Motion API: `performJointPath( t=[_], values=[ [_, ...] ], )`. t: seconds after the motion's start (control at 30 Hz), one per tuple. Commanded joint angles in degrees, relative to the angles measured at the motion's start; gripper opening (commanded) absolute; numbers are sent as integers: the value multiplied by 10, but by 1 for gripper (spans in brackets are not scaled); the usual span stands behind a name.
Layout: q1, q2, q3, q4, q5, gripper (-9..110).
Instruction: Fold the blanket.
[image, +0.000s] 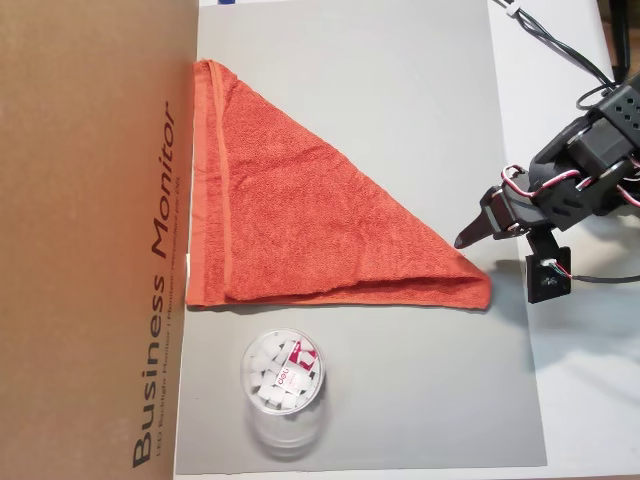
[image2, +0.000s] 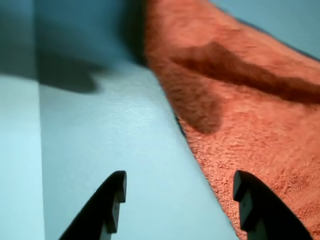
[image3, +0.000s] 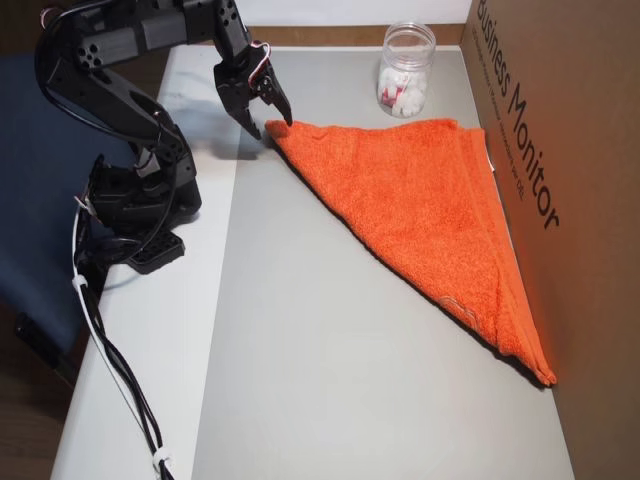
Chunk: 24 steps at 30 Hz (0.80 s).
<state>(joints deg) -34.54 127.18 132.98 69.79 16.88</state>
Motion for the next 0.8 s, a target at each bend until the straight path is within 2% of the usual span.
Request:
performJointPath(
  t=[0.0,0.2,0.77],
  values=[
    [-11,4,3,-4,-4,22],
    [-19,-43,-6,-9,0,22],
    [-27,-159,-18,-151,0,22]
  ],
)
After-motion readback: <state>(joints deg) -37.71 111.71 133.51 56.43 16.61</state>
